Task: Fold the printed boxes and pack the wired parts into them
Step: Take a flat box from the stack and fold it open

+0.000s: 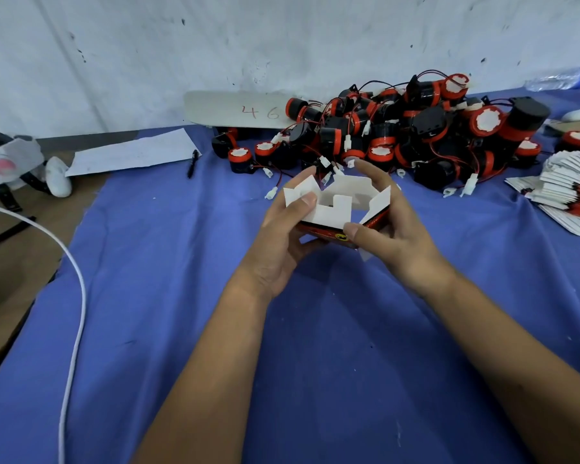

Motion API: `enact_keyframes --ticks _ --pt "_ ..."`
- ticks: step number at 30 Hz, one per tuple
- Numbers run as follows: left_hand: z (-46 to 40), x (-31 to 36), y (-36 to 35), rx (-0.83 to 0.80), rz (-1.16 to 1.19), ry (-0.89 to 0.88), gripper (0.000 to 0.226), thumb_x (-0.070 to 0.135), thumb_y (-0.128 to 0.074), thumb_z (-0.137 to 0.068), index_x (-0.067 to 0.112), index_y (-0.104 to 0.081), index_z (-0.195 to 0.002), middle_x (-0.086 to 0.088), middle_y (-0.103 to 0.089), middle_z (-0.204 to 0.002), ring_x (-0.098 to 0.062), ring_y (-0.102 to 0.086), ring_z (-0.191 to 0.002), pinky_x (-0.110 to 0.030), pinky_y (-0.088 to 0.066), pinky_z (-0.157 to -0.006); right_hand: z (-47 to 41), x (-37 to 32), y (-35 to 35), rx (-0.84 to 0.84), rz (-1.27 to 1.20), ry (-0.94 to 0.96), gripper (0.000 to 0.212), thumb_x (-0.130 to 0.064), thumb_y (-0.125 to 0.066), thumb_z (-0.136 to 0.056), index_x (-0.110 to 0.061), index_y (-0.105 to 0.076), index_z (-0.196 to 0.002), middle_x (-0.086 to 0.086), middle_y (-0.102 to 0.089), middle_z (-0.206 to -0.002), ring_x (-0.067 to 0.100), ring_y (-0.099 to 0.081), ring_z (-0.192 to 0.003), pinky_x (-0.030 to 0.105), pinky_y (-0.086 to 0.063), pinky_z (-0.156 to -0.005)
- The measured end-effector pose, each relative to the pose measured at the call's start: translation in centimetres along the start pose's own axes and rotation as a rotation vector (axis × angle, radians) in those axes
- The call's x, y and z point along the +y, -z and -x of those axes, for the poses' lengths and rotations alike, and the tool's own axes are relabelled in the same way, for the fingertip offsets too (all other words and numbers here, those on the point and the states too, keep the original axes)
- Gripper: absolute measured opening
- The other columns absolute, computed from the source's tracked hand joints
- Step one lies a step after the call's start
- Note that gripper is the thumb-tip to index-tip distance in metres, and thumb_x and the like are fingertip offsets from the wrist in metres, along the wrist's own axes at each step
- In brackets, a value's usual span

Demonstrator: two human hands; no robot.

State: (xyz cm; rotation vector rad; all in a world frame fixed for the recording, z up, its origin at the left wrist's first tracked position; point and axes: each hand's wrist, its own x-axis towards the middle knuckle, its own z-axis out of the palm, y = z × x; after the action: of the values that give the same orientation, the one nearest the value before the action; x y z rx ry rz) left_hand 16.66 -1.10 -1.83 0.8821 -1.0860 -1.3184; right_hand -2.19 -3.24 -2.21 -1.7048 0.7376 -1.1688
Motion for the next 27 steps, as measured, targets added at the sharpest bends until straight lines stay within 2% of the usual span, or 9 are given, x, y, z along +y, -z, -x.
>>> enact_keyframes --ticks 3,5,8,13,16,20,22,25,27 --pt "-0.2 -0.5 -0.9 0.037 -0.098 -0.063 0.051 0.022 -0.067 -0.090 0.033 -0.061 -0.139 -0.004 -0.066 -0.122 -0.025 -0.063 -0.107 -0.044 -0.055 -0.098 0.0 0.4 -0.3 0.045 0.222 0.037 0.073 -0.031 -0.060 -0.087 -0.038 -0.031 -0.154 -0.009 -0.047 -0.143 0.016 -0.043 -0.138 0.051 -0.038 -0.115" --pt "-0.3 -1.0 -1.8 0.072 -0.138 -0.102 0.051 0.018 -0.072 -0.085 0.034 -0.065 -0.133 -0.007 -0.064 -0.120 -0.030 -0.062 -0.102 -0.049 -0.055 -0.101 -0.2 0.4 -0.6 0.056 0.127 0.020 0.069 -0.031 -0.060 -0.088 -0.036 -0.035 -0.152 -0.009 -0.052 -0.138 0.018 -0.051 -0.133 0.051 -0.044 -0.110" --pt "-0.3 -1.3 -2.4 0.160 -0.135 -0.147 0.047 0.014 -0.074 -0.082 0.028 -0.066 -0.127 -0.013 -0.067 -0.129 -0.043 -0.064 -0.117 -0.058 -0.053 -0.104 -0.3 0.5 -0.7 0.061 0.027 0.000 0.060 -0.022 -0.061 -0.094 -0.034 -0.041 -0.149 -0.003 -0.058 -0.132 0.024 -0.062 -0.117 0.054 -0.051 -0.103" --pt "-0.2 -1.3 -2.4 0.239 -0.191 -0.158 0.025 0.016 -0.072 -0.084 0.027 -0.072 -0.107 -0.009 -0.068 -0.126 -0.042 -0.063 -0.118 -0.063 -0.050 -0.103 -0.4 0.9 -0.9 0.096 0.134 0.027 0.059 -0.010 -0.061 -0.098 -0.029 -0.041 -0.150 -0.010 -0.062 -0.130 0.010 -0.057 -0.127 0.040 -0.055 -0.099" --pt "-0.3 -1.9 -2.5 0.206 -0.337 -0.148 0.017 0.015 -0.063 -0.100 0.022 -0.066 -0.115 -0.016 -0.060 -0.132 -0.037 -0.058 -0.125 -0.060 -0.047 -0.107 -0.6 1.3 -1.1 0.097 0.296 0.049 0.056 -0.009 -0.056 -0.101 -0.023 -0.038 -0.152 -0.013 -0.059 -0.130 0.008 -0.055 -0.122 0.027 -0.048 -0.100" --pt "-0.3 -2.4 -3.0 0.203 -0.428 -0.166 0.032 0.040 -0.058 -0.095 0.023 -0.060 -0.122 -0.013 -0.059 -0.132 -0.030 -0.057 -0.125 -0.053 -0.047 -0.108 -0.7 1.7 -1.5 0.098 0.515 0.073 0.059 -0.013 -0.048 -0.099 -0.019 -0.031 -0.155 0.000 -0.048 -0.138 0.020 -0.046 -0.130 0.048 -0.039 -0.112" --pt "-0.3 -2.4 -3.2 0.208 -0.391 -0.178 0.046 0.053 -0.052 -0.091 0.020 -0.062 -0.122 -0.015 -0.060 -0.131 -0.031 -0.059 -0.122 -0.048 -0.052 -0.103 -0.9 1.6 -1.9 0.133 0.617 0.072 0.066 -0.017 -0.050 -0.098 -0.023 -0.022 -0.158 0.000 -0.043 -0.141 0.020 -0.042 -0.131 0.049 -0.036 -0.111" --pt "-0.4 -2.6 -3.1 0.231 -0.360 -0.204 0.047 0.049 -0.048 -0.098 0.011 -0.064 -0.121 -0.014 -0.061 -0.113 -0.028 -0.062 -0.097 -0.034 -0.055 -0.081 -0.9 1.1 -2.2 0.125 0.706 0.078 0.075 -0.040 -0.049 -0.097 -0.031 -0.010 -0.160 -0.004 -0.038 -0.135 0.015 -0.038 -0.129 0.035 -0.026 -0.106" --pt "-0.6 -2.8 -2.8 0.251 -0.370 -0.197 0.042 0.043 -0.047 -0.104 0.008 -0.065 -0.118 -0.021 -0.064 -0.107 -0.039 -0.063 -0.097 -0.049 -0.056 -0.087 -0.7 0.7 -2.1 0.056 0.649 0.064 0.075 -0.045 -0.038 -0.092 -0.036 -0.008 -0.160 -0.008 -0.035 -0.126 0.014 -0.034 -0.127 0.027 -0.020 -0.103"
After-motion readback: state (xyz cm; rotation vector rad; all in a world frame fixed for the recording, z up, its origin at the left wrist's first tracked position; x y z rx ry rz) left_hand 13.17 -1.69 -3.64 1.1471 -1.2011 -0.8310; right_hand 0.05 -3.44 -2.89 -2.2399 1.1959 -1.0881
